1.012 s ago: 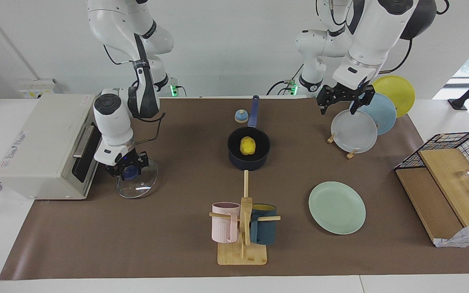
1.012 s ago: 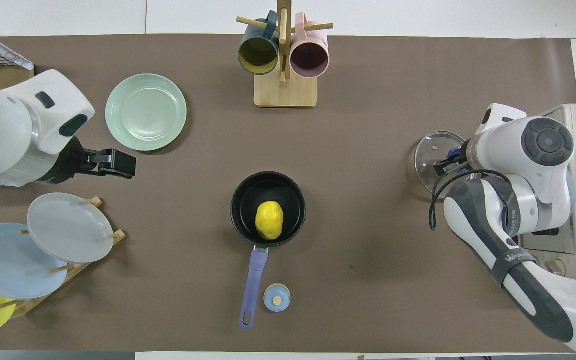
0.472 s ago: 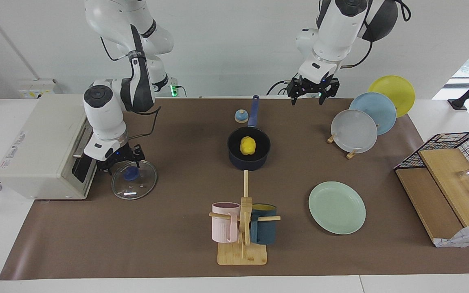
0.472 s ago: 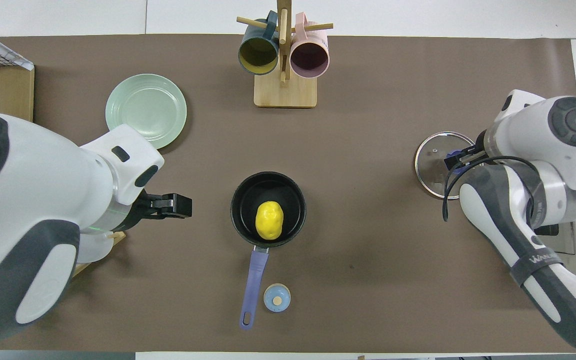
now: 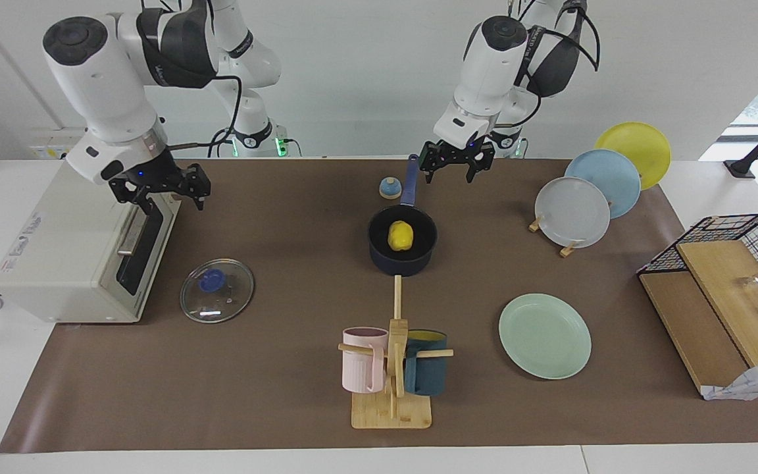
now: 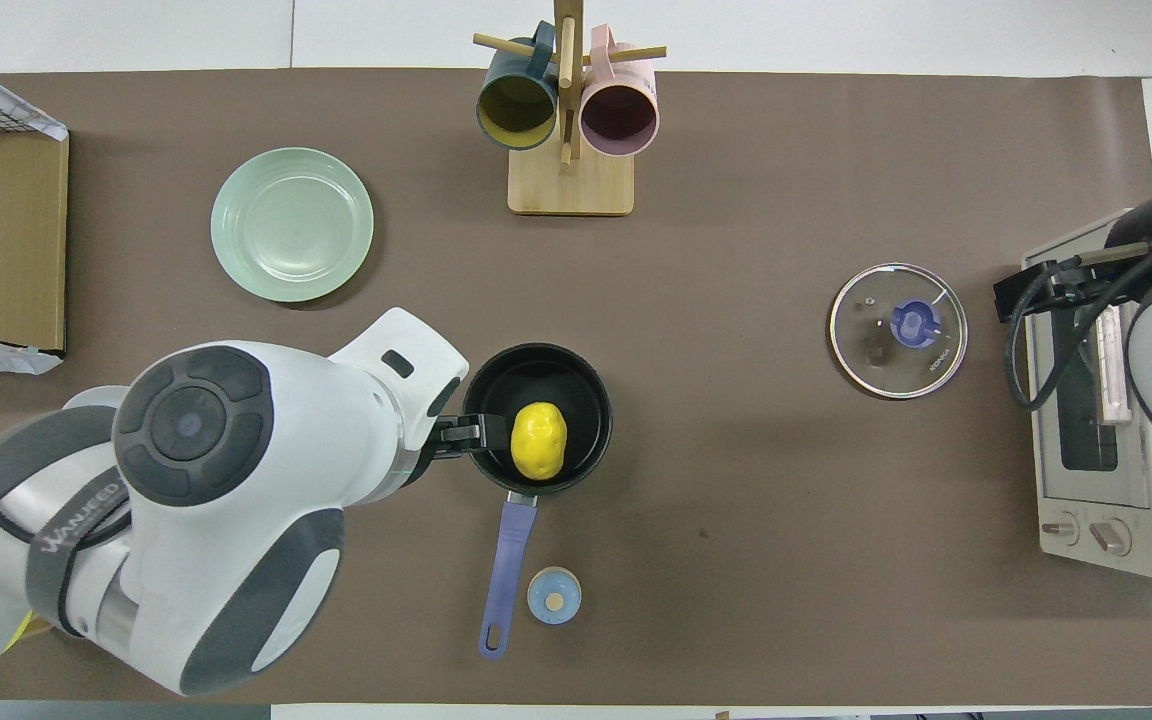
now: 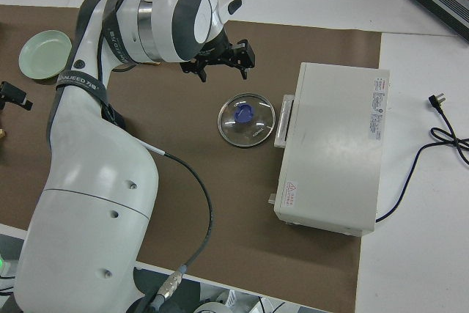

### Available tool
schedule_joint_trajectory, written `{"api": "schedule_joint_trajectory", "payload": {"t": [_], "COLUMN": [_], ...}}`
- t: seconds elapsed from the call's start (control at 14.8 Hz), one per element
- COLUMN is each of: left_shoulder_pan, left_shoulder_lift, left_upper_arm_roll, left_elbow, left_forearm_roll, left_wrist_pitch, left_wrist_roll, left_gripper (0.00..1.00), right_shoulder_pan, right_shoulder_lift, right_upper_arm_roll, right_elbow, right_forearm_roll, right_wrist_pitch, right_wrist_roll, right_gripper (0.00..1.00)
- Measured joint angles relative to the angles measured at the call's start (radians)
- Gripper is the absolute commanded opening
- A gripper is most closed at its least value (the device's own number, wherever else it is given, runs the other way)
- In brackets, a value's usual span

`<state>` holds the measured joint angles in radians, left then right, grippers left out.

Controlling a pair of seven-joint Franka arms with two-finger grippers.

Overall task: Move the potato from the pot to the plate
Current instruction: 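Lower the left gripper into the pot and grasp the yellow potato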

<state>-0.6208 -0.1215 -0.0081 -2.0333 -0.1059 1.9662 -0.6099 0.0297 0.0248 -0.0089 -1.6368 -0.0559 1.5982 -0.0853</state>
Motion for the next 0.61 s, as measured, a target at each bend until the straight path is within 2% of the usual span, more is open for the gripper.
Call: {"api": "schedule_joint_trajectory", "payload": {"t": [0.2, 0.4, 0.61], "left_shoulder_pan": [-0.061, -0.086, -0.092], "left_shoulder_lift": [0.093, 0.176, 0.227], "left_upper_arm_roll": [-0.001, -0.001, 0.000], "left_elbow": [-0.006, -0.006, -0.006], "left_forearm_roll": [0.000, 0.000, 0.000], "left_wrist_pitch": [0.109, 0.177, 0.222], "left_wrist_roll": [-0.045, -0.054, -0.054], "left_gripper": [1.00, 1.00, 1.00], "right_shoulder_pan": [0.005, 0.005, -0.002], "right_shoulder_lift": [-0.039, -0.034, -0.030], "right_upper_arm_roll": [-0.003, -0.016, -0.023], "right_elbow": [-0.007, -0.010, -0.011], "right_forearm_roll": [0.000, 0.000, 0.000], "right_wrist_pitch": [-0.058, -0.072, -0.074], "right_wrist_roll": [0.025, 0.029, 0.032], "right_gripper": [1.00, 1.00, 1.00]}}
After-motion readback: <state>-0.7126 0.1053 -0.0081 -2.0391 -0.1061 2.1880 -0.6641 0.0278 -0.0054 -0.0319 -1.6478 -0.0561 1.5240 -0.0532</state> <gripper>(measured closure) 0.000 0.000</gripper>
